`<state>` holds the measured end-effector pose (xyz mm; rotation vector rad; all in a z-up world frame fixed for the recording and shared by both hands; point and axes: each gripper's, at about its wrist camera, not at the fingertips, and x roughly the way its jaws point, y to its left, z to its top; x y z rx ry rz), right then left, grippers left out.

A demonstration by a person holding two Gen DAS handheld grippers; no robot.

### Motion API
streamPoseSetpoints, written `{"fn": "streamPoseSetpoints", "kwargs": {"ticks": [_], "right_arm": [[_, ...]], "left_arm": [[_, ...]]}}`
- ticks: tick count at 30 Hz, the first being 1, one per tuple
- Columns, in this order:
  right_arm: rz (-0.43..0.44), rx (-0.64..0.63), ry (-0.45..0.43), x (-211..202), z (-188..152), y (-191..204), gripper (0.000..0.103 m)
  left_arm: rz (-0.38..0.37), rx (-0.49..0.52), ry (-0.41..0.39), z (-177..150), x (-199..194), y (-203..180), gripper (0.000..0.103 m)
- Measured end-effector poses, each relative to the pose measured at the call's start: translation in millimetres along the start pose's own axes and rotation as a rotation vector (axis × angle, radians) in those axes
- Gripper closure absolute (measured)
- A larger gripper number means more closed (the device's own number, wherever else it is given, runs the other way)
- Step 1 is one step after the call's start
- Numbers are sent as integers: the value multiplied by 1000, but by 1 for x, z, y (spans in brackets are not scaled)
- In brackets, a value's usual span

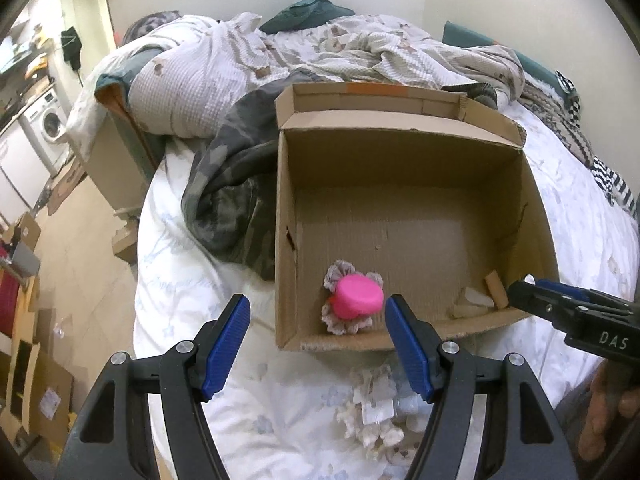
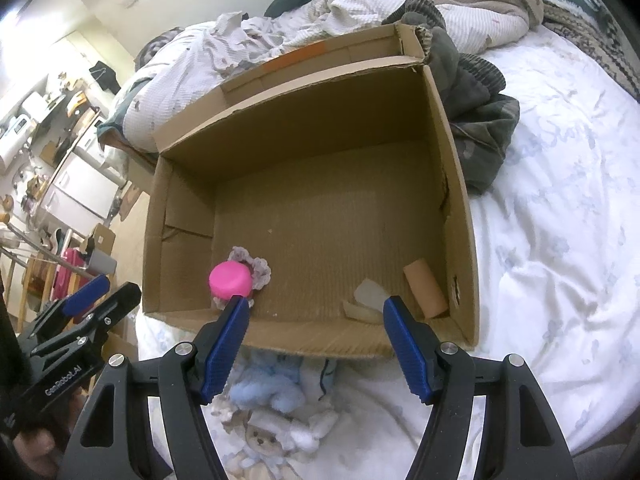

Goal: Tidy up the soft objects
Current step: 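Withdraw the open left tool from the box toward the remaining toys, then grasp the bagged white item with the left tool while the right tool grasps the white plush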

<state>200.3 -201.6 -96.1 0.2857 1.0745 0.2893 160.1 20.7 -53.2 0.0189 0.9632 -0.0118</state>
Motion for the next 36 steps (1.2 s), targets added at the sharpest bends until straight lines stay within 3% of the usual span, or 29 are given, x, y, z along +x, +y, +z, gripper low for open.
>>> {"fn": "streamPoseSetpoints", "kwargs": {"ticks": [16,24,30,36], "right_arm": [[22,-41,24,-22,-37,7,30],[87,35,67,-22,-45,-3,30],[117,80,171,2,-50,-3,30],[97,63,378,50,-69,10,30]], "left_arm": [[-4,-23,41,-32,-15,-1,36],[19,-92,56,-40,-19,12,36],[43,-170,73,-42,-17,32,36],[38,-235,118,-46,-9,44,36]]}}
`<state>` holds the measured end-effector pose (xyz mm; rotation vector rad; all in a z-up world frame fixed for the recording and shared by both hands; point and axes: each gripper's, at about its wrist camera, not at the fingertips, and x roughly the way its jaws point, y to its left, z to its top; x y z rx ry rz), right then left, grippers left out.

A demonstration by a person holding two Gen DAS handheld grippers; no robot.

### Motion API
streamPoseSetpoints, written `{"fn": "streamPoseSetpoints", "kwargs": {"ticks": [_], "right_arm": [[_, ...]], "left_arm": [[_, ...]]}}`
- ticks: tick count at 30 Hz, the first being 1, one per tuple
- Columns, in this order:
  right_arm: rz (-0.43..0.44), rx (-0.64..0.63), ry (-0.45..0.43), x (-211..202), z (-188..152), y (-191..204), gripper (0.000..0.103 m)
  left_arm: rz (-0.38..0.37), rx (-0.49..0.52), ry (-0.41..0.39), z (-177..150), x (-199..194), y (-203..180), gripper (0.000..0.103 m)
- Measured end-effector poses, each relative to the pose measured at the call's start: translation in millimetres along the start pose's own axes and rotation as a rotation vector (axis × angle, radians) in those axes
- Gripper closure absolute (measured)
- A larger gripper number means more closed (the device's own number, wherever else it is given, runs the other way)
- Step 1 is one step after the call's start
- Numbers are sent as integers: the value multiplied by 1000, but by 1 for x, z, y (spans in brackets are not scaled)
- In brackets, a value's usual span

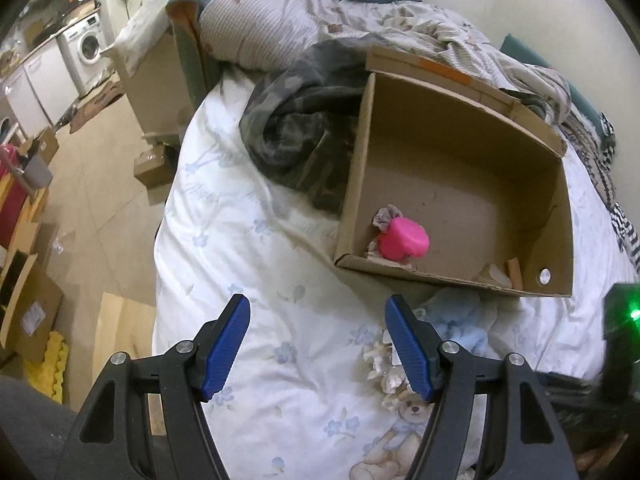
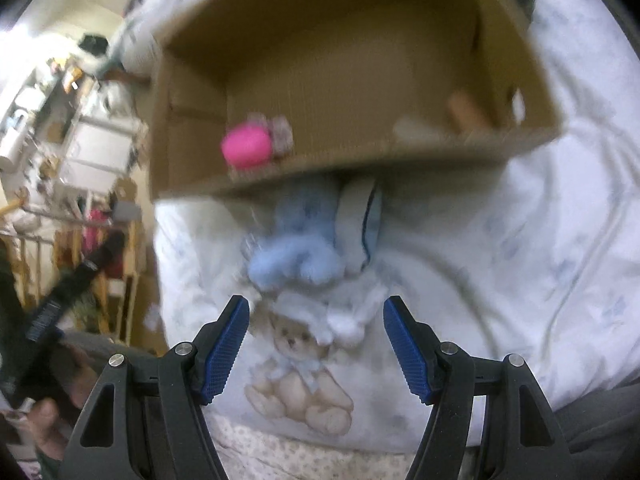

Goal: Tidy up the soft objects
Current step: 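Grasp the bagged white item with the left tool while the right tool grasps the white plush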

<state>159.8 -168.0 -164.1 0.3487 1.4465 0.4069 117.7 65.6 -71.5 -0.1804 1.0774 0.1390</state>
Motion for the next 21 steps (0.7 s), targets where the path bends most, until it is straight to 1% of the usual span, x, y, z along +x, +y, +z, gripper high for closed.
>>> {"fn": "streamPoseSetpoints", "kwargs": {"ticks": [4,6,8,9,10,11,12,14,17,21], "right_arm": [[-35,-22,60,24,2,7,30],[-90,-62,78,34,3,13,30],[-125,-94,93,42,3,16,31],[-133,-106,98,44,2,18,41],[-145,-123,102,45,2,20,49],[-160,-138,100,45,1,21,64],[-164,-146,96,44,2,22,71],[-149,-158,87,38,2,24,75],[-131,-184,61,28,-1,27,76],[-93,-207,12,4,-8,26,76]], "left_arm": [[15,-7,14,-1,4,3,36],[16,-13,25,-2,6,3,36],[17,-13,40,-5,9,3,36],[16,-8,55,-6,12,2,36],[12,-3,71,-8,16,1,36],[7,-3,82,-9,18,0,36],[-1,-4,95,-10,21,0,36],[-22,-9,113,-12,26,-1,36],[-38,-4,127,-12,32,-5,36],[-78,-5,162,-11,44,-11,36]]}}
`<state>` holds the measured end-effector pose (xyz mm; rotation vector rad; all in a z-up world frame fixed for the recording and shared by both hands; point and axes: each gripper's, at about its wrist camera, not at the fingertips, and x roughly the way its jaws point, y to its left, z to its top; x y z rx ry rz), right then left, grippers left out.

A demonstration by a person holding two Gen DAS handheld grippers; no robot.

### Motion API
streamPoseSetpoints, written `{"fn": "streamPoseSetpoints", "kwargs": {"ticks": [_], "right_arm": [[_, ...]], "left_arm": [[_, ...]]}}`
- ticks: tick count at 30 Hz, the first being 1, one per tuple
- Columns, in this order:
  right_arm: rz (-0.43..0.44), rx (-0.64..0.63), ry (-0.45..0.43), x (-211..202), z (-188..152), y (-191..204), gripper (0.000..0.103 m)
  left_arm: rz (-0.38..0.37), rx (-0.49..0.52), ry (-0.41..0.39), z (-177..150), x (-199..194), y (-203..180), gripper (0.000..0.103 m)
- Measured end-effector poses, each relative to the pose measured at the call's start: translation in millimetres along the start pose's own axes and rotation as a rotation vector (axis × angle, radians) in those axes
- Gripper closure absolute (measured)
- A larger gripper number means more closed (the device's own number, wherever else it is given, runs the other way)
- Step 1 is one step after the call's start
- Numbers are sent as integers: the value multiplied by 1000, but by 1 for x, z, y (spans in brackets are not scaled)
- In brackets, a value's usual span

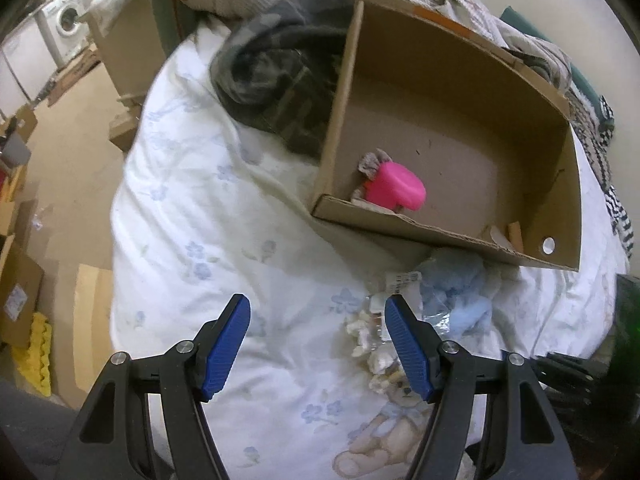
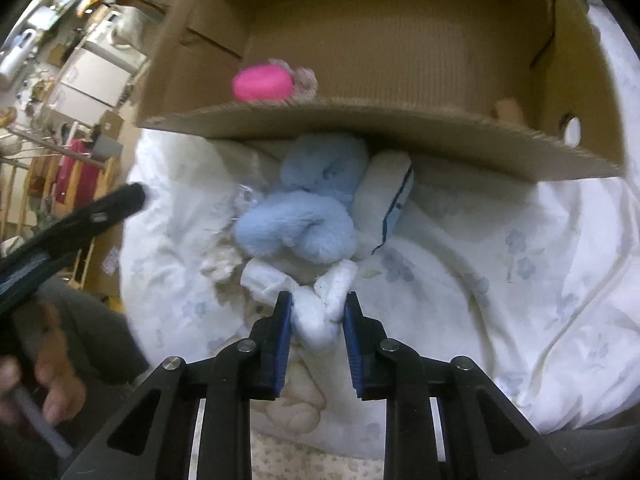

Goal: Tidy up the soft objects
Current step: 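Grasp the bagged white item with the left tool while the right tool grasps the white plush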

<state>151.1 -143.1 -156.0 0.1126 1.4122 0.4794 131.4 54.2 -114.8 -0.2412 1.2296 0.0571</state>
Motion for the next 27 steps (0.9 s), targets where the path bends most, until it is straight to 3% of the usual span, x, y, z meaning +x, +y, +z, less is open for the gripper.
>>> {"fn": "streamPoseSetpoints", "kwargs": {"ticks": [6,11,15,23,26,27], "right_arm": [[36,35,-72,-29,-10,-20,76],[34,93,-83,-38,-13,-39,76],[27,96,-84,-32,-9,-36,76],[17,94,-66,-25,-7,-36,76],[15,96,-66,-22,-5,-35,76],[17,96,-69,-22,-5,-34,76]], "left_arm": [[-88,-32,102,10,34,-10,36],[-132,-19,176,12,61,-22,38],[-179,-5,202,12,70,-31,54],[-225,-33,256,7,83,-35,70],[-225,-14,221,10,74,-35,88],[-219,-4,207,10,70,-35,89]]}}
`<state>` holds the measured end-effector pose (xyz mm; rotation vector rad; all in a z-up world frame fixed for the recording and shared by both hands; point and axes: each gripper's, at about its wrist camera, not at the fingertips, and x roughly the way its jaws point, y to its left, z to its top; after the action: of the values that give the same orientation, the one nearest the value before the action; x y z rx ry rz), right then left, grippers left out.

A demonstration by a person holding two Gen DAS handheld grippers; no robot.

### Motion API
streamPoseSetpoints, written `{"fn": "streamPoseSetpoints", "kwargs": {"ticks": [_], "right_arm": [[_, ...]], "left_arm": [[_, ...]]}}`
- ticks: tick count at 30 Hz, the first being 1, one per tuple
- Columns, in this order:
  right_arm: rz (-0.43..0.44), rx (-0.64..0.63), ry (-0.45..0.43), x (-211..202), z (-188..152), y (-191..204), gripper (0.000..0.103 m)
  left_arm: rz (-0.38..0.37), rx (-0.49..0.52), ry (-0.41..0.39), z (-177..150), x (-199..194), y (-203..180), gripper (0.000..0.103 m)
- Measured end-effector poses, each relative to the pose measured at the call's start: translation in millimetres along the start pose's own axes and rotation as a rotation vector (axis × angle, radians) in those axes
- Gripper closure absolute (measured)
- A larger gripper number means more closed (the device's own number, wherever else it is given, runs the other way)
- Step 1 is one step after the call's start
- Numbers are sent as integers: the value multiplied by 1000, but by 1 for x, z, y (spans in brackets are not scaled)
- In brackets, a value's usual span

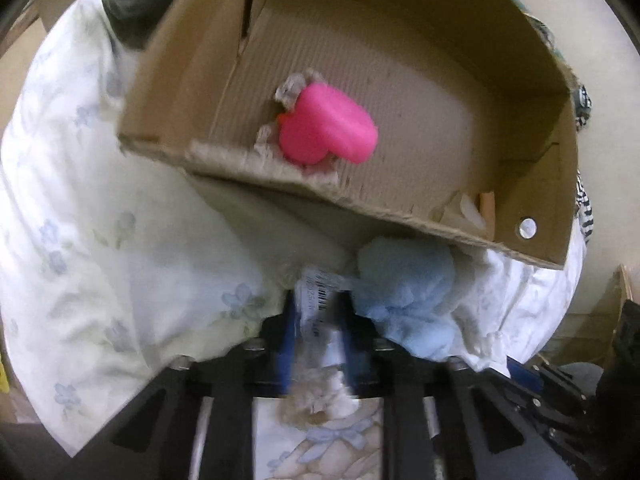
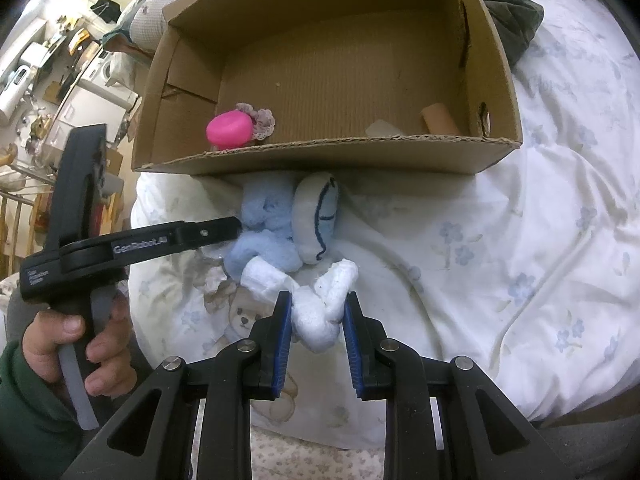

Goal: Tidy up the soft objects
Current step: 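Grasp the bagged white item with the left tool while the right tool grasps the white plush, then lift both held items toward the box with both tools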

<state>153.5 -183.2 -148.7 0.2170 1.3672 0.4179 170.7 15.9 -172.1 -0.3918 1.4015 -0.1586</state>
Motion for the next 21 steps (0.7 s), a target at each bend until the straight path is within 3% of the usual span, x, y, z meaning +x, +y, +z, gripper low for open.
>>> {"fn": "streamPoseSetpoints", "kwargs": {"ticks": [8,14,19,21], "right_arm": [[28,-16,-17,-2,0,5,76],[60,-30,-30,-7,-1,11,76],[70,-32,-41,-13,-4,14,76],[71,-30,-44,-16,-5,13,76]], "left_arm": [[32,10,-118,-15,-46,5,90],[-37,-7,-187,-23,-80,15,90],[-36,-33,-148,-27,-75,23,90],[-18,-29,-168,-27,-76,22,90]]}}
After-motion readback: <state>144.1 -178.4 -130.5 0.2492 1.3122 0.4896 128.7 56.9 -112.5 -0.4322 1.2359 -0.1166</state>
